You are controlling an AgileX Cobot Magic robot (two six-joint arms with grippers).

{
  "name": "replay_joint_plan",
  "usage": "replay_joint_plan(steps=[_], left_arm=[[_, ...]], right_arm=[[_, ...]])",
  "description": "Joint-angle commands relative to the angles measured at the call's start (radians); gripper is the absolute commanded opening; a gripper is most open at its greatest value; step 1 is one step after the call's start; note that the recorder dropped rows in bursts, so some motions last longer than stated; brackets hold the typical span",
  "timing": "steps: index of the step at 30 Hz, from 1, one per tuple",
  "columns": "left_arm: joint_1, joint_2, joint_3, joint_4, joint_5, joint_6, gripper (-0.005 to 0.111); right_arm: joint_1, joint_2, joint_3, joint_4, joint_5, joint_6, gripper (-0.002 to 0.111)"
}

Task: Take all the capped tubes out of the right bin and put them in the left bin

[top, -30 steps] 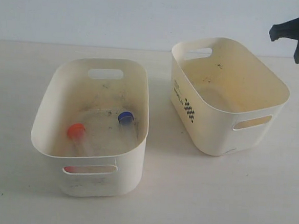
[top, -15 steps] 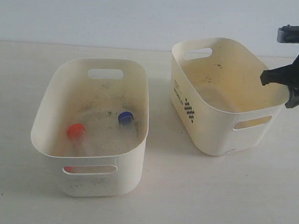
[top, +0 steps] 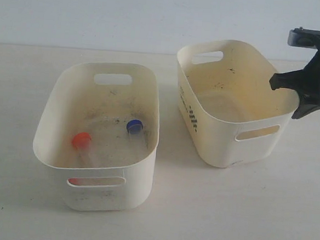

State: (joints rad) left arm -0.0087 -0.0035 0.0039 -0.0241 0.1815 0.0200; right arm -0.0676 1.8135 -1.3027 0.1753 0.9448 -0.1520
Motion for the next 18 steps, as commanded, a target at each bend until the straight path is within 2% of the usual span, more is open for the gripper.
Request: replay_joint_plan(steps=[1, 18], left_arm=[[-0.001, 0.004, -0.004, -0.002, -0.010, -0.004, 0.004], [-0.001, 0.004, -0.004, -0.002, -0.010, -0.004, 0.004]], right_arm=[[-0.002, -0.003, 0.007, 0.029, 0.051, -0.014, 0.000], [-0.002, -0.023, 0.007, 0.221, 0.223, -0.157, 0.000]])
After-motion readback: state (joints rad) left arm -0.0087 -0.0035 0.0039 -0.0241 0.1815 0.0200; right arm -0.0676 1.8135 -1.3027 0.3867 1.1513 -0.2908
